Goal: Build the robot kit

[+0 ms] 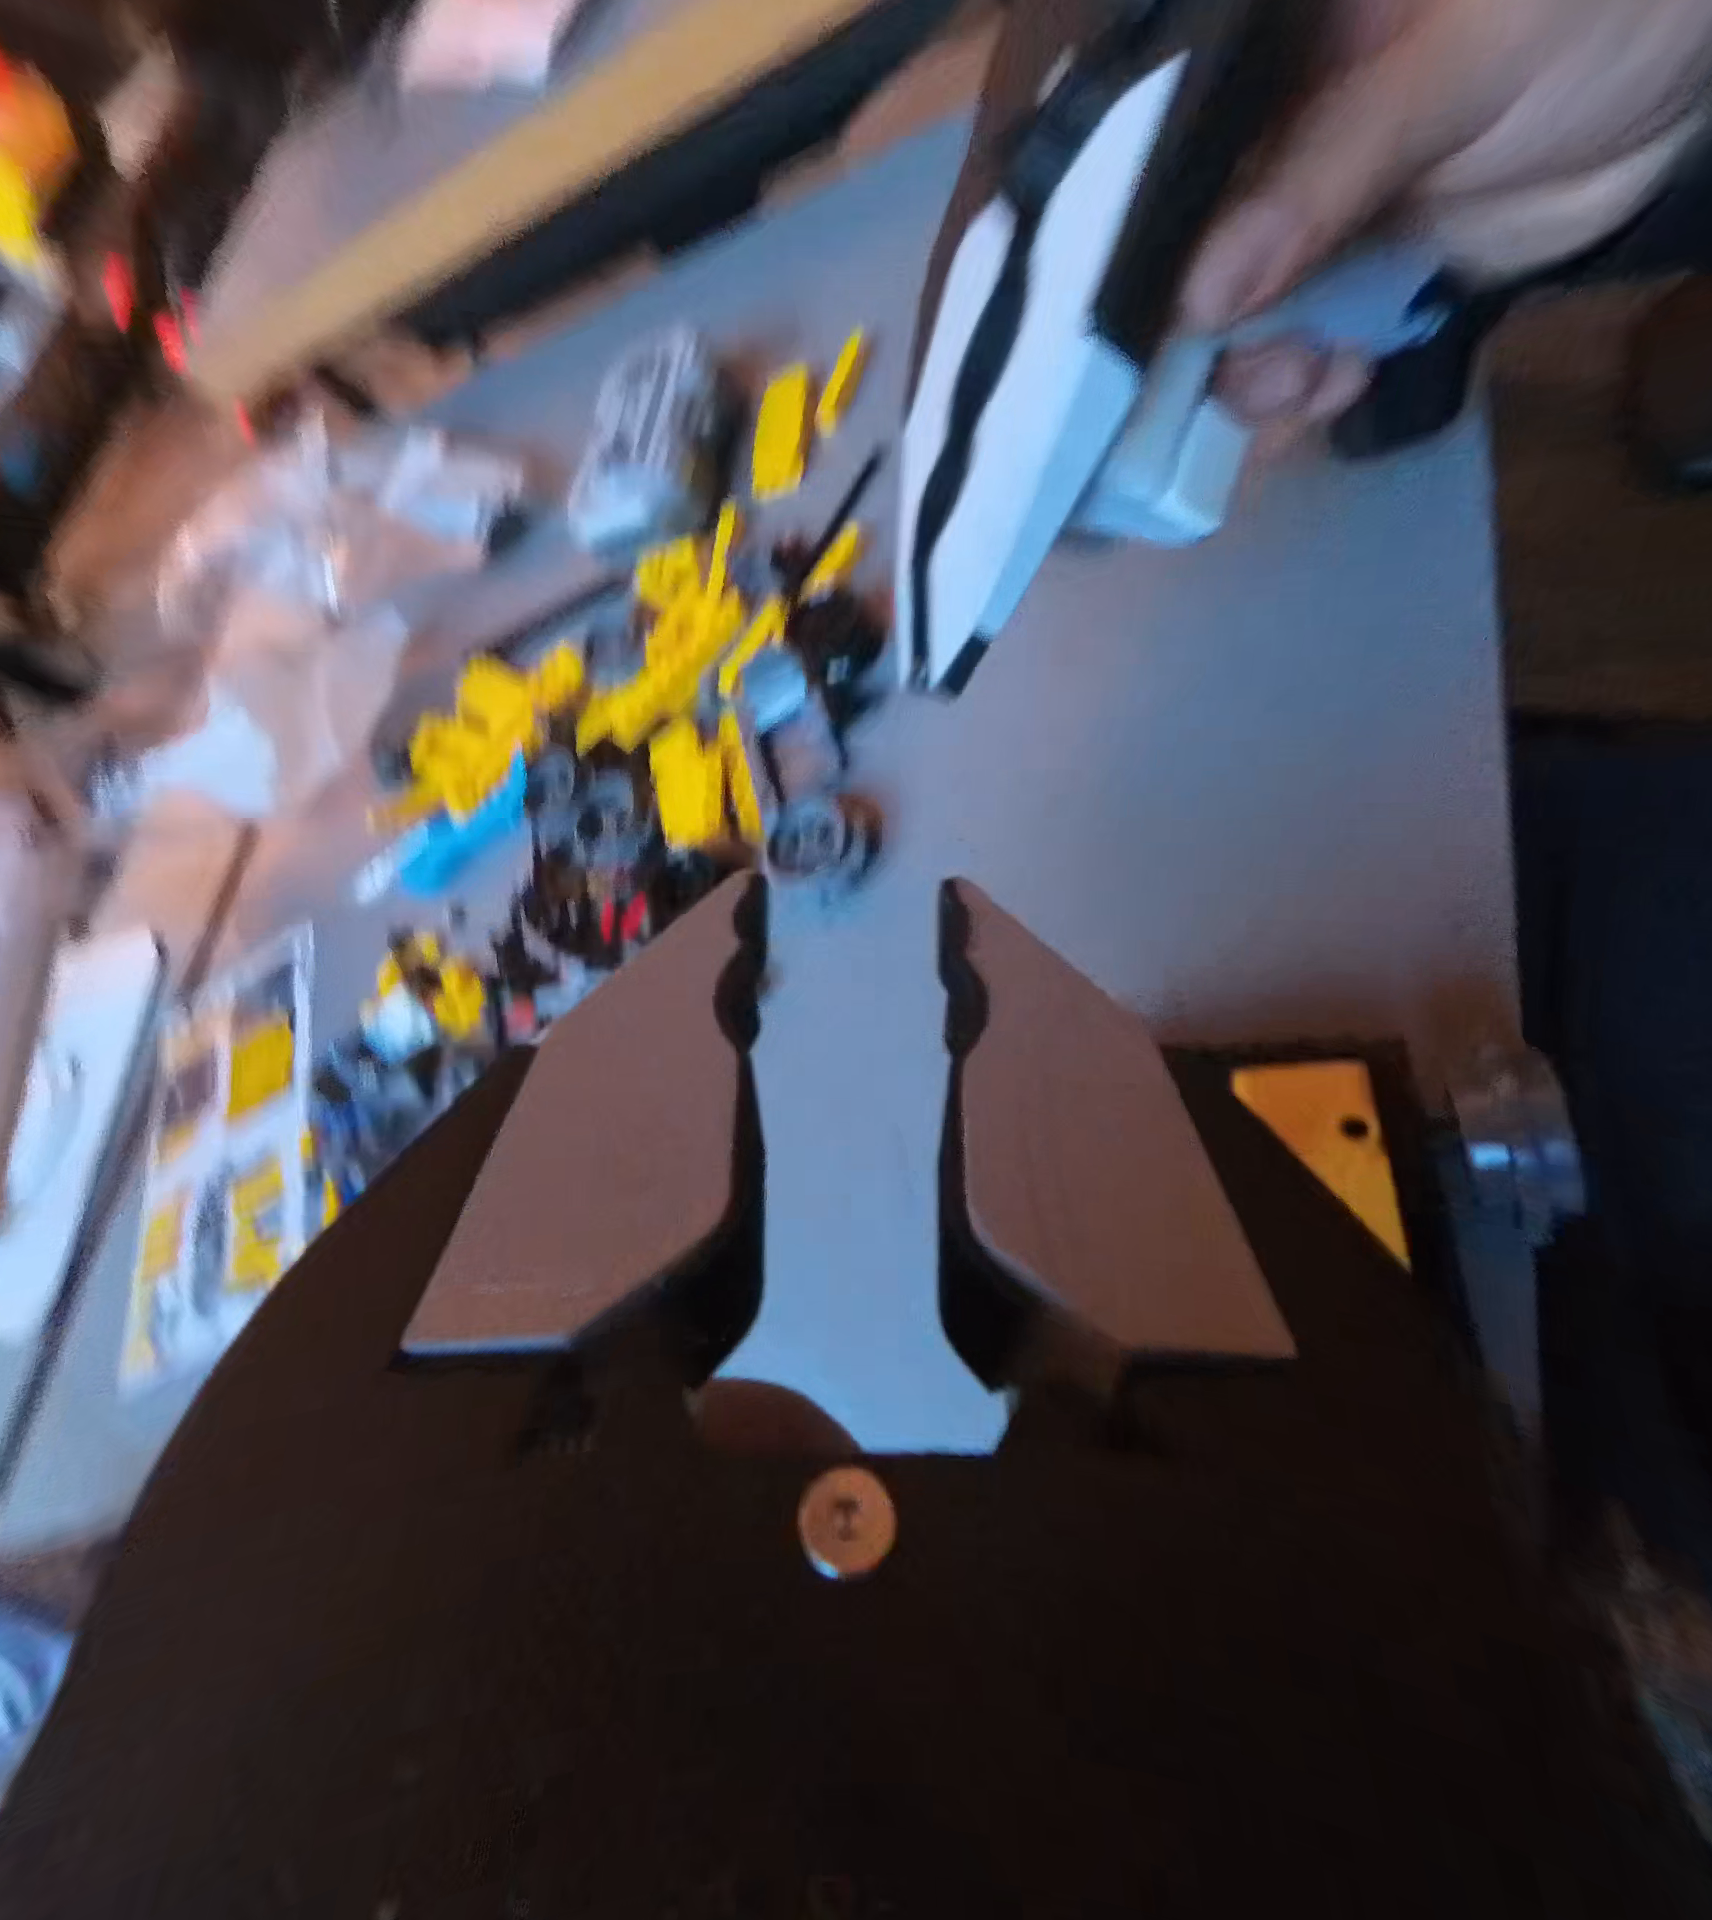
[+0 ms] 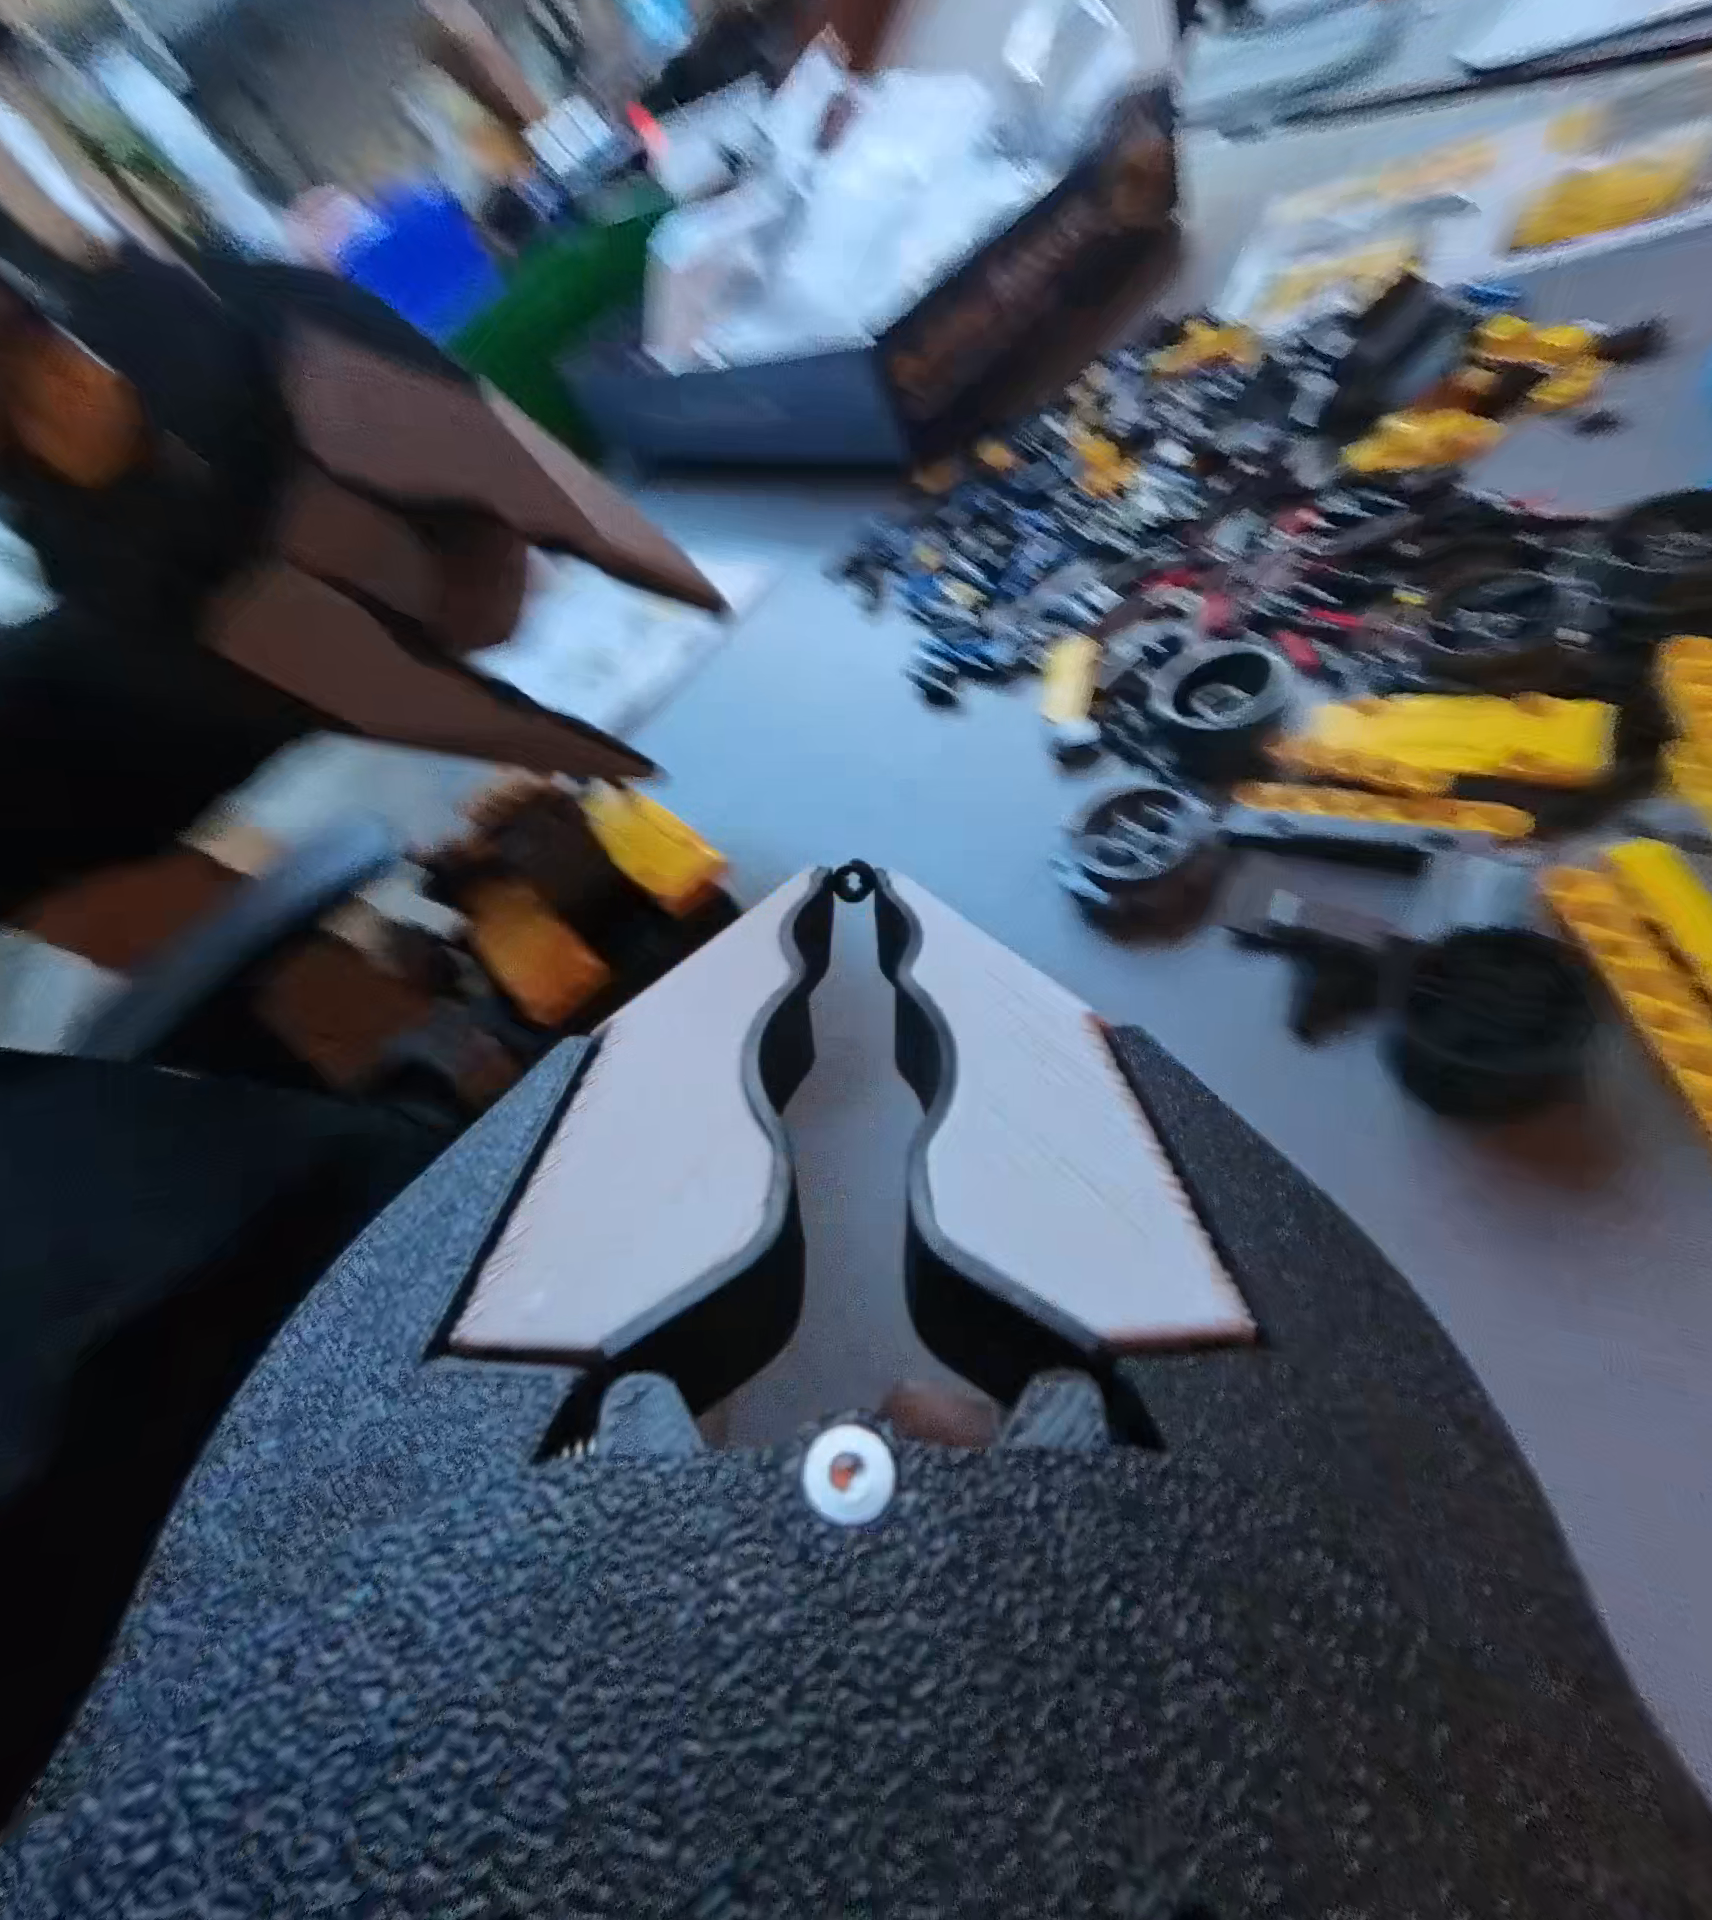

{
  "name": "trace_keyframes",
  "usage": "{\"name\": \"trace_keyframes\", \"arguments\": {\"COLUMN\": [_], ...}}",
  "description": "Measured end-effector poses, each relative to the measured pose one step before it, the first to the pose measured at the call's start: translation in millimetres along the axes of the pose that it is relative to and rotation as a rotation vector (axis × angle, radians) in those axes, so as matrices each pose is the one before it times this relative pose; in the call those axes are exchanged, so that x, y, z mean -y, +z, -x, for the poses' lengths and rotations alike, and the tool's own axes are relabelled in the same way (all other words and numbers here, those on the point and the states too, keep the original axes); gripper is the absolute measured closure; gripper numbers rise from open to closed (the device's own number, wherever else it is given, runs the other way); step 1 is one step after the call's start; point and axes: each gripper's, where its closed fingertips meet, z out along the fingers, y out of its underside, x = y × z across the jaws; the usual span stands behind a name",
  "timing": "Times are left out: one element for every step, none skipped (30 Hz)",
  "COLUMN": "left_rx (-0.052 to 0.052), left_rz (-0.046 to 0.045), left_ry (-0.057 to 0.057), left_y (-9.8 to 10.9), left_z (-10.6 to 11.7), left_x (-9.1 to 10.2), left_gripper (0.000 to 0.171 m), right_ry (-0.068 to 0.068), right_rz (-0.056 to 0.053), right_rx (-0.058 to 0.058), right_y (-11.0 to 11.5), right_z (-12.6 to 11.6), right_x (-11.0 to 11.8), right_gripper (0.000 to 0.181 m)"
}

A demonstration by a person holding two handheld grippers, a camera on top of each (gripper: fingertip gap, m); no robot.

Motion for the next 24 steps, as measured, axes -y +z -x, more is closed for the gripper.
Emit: {"name": "trace_keyframes", "arguments": {"left_rx": [-0.0019, -0.0269, -0.0672, -0.0594, -0.0892, -0.0358, 0.0081, 0.0338, 0.0476, 0.031, 0.0012, -0.0138, -0.0014, 0.0013, 0.008, 0.0101, -0.0032, -0.0159, -0.0175, -0.0167, -0.0016, -0.0218, -0.0367, -0.0295], "left_rz": [0.08571, 0.06813, 0.04348, -0.00784, 0.00247, 0.01988, 0.02478, 0.01202, -0.01002, -0.0068, 0.01445, 0.02372, 0.02582, 0.04491, 0.05285, 0.03935, 0.02121, 0.01384, 0.01606, 0.02558, 0.02298, 0.00492, -0.00671, -0.00837], "left_ry": [-0.0796, -0.0884, -0.084, -0.0913, -0.0436, -0.0216, 0.0068, 0.0227, 0.0254, 0.0159, 0.0081, 0.0076, 0.0068, 0.0094, 0.0072, 0.0032, -0.0036, -0.0074, -0.002, 0.0028, -0.0027, 0.0005, -0.0136, -0.0125], "left_y": [-5.41, -6.03, -6.76, -8.18, -7.63, -4.09, -1.63, -0.48, -0.86, -1.71, -1.58, -0.34, 1.9, 4.34, 5.66, 5.79, 4.91, 4.12, 4.0, 4.61, 4.64, 3.69, 2.04, 1.64], "left_z": [3.06, -1.32, -8.35, -8.0, -13.93, -8.66, -3.86, -1.0, 1.71, 0.61, -3.1, -4.96, -2.97, -2.29, -0.33, 0.69, -0.88, -2.09, -1.77, -0.89, 1.93, -0.6, -1.38, -0.05], "left_x": [-14.81, -13.82, -11.77, -4.35, -6.18, -7.8, -7.15, -3.62, 1.77, 2.4, 0.18, -2.1, -4.41, -8.86, -10.73, -8.84, -5.91, -4.1, -4.1, -5.53, -4.5, -1.72, 0.24, 0.38], "left_gripper": [0.133, 0.117, 0.1, 0.1, 0.091, 0.08, 0.08, 0.079, 0.083, 0.088, 0.085, 0.077, 0.072, 0.071, 0.071, 0.071, 0.071, 0.071, 0.071, 0.072, 0.078, 0.075, 0.076, 0.076], "right_ry": [-0.0632, -0.0683, -0.0645, -0.0512, -0.0296, -0.0096, 0.0019, 0.0029, -0.0045, -0.0105, -0.0127, -0.0149, -0.0129, -0.0038, 0.0036, 0.0075, 0.0062, 0.0029, 0.0022, -0.0014, -0.0116, -0.0216, -0.0225, -0.016], "right_rz": [0.0716, 0.0759, 0.068, 0.0505, 0.0319, 0.0146, 0.0073, 0.0135, 0.0118, 0.0006, -0.0022, 0.002, -0.0042, -0.0151, -0.0152, -0.0108, -0.01, -0.0126, -0.0161, -0.0227, -0.0262, -0.0228, -0.0199, -0.0182], "right_rx": [-0.0904, -0.0841, -0.0697, -0.0412, -0.0167, 0.0018, 0.0077, -0.0093, -0.0293, -0.0334, -0.0283, -0.0149, 0.0009, 0.0098, 0.0166, 0.0098, -0.0002, 0.0017, 0.017, 0.0387, 0.0597, 0.0697, 0.0588, 0.0442], "right_y": [0.22, 1.21, 1.9, 2.69, 3.25, 3.23, 3.14, 2.56, 1.72, 0.57, -0.55, -1.35, -2.15, -2.89, -3.08, -3.4, -3.86, -4.1, -4.11, -3.9, -3.16, -1.68, -0.02, 1.67], "right_z": [-11.45, -9.48, -6.72, -2.36, 0.54, 2.11, 1.55, -1.95, -5.03, -4.68, -3.04, -0.32, 2.41, 3.58, 4.25, 3.12, 1.92, 3.01, 6.5, 11.48, 16.07, 18.54, 17.05, 14.35], "right_x": [-10.1, -10.91, -10.02, -7.6, -5.08, -2.52, -1.13, -1.39, -0.42, 1.3, 1.75, 0.81, 1.15, 2.07, 1.45, 0.27, -0.29, 0.13, 0.73, 2.21, 2.92, 2.41, 2.17, 2.06], "right_gripper": [0.174, 0.174, 0.174, 0.174, 0.173, 0.17, 0.165, 0.162, 0.158, 0.153, 0.145, 0.141, 0.141, 0.14, 0.14, 0.14, 0.14, 0.14, 0.14, 0.141, 0.142, 0.144, 0.146, 0.147]}}
